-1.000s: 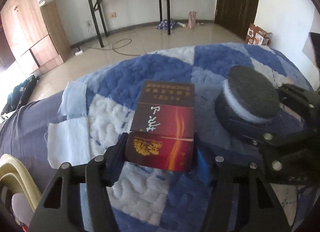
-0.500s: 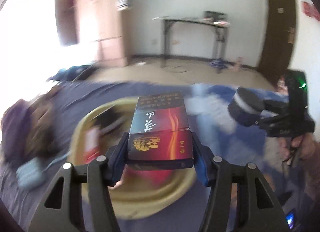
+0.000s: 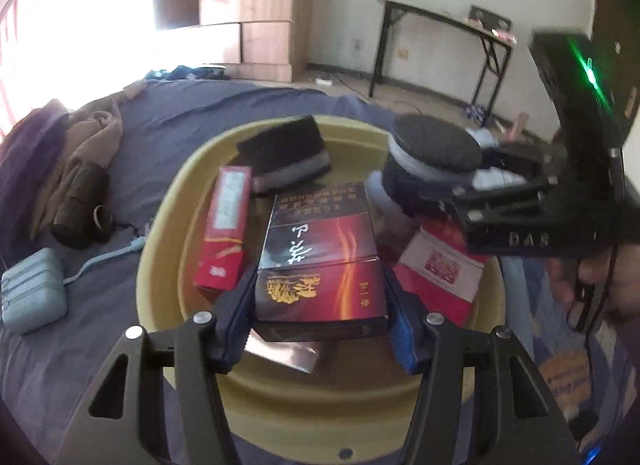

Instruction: Organize rigid objects

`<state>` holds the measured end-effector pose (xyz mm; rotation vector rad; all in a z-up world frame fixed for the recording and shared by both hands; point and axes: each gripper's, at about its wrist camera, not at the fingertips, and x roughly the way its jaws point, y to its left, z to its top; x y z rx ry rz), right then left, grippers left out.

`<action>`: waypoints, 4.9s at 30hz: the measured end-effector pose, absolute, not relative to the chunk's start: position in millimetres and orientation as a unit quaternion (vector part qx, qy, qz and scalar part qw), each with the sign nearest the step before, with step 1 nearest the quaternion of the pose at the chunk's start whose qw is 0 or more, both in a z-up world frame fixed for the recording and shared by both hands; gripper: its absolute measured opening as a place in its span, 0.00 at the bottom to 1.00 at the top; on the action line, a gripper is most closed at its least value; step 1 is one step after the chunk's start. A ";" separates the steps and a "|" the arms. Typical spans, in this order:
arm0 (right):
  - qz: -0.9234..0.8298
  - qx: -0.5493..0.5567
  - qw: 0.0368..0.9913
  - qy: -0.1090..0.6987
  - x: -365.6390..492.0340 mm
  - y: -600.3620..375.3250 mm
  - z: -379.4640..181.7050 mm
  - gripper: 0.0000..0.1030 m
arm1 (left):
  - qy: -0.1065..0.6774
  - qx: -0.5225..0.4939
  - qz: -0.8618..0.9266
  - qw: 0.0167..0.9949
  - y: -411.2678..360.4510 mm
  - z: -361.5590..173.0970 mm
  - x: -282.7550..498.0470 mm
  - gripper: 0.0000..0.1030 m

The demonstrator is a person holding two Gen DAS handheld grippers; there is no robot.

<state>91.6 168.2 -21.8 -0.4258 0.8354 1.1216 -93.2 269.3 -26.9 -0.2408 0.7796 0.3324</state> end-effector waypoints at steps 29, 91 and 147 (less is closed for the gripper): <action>0.558 -0.293 0.693 0.350 22.6 63.3 -86.6 1.00 | 0.406 -0.157 0.277 0.857 183.5 -89.4 -131.5 1.00; 0.551 -0.305 0.694 0.348 21.5 63.2 -89.0 1.00 | 0.414 -0.149 0.283 0.852 185.4 -90.0 -122.7 1.00; 0.551 -0.305 0.694 0.348 21.1 63.1 -88.8 1.00 | 0.414 -0.149 0.283 0.852 185.3 -90.5 -122.2 1.00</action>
